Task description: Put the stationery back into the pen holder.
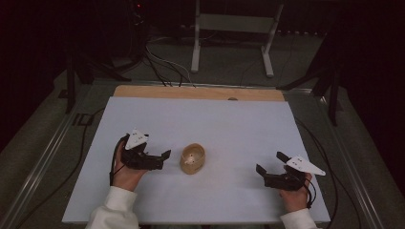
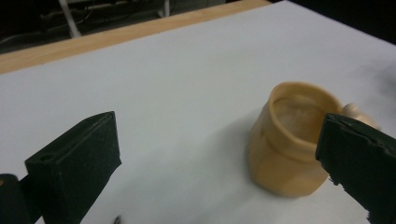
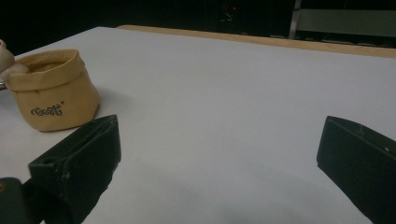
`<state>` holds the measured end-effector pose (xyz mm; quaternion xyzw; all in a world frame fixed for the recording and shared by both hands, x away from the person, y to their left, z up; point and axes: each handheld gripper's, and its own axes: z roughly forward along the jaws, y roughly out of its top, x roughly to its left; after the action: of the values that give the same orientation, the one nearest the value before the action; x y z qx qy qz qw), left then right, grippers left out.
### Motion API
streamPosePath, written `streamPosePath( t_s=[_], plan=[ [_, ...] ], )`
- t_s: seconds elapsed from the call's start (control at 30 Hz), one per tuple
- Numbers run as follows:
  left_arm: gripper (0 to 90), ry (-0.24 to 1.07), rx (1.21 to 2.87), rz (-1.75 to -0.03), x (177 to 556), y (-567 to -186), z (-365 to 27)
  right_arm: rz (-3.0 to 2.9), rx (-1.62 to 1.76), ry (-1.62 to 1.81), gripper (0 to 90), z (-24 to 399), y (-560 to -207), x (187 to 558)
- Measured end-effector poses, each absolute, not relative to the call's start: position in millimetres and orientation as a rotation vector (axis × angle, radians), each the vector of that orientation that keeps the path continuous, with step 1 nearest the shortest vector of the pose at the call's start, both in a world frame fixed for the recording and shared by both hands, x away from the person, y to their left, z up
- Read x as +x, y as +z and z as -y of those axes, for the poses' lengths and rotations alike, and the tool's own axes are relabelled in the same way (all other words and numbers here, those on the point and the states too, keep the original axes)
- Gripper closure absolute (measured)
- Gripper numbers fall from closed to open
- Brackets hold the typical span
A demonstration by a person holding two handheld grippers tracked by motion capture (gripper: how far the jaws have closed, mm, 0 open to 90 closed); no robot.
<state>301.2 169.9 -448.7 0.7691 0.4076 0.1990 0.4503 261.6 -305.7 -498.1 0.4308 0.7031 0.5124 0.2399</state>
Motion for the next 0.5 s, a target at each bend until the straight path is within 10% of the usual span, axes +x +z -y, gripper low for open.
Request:
streamPosePath(
  t_s=[0.5],
  plan=[
    [0.4, 0.544, 1.944, -1.084, 304.9, -460.7, -202.4, -1.926, 1.180, 1.402, 0.2, 305.4, -498.4, 261.7]
  ],
)
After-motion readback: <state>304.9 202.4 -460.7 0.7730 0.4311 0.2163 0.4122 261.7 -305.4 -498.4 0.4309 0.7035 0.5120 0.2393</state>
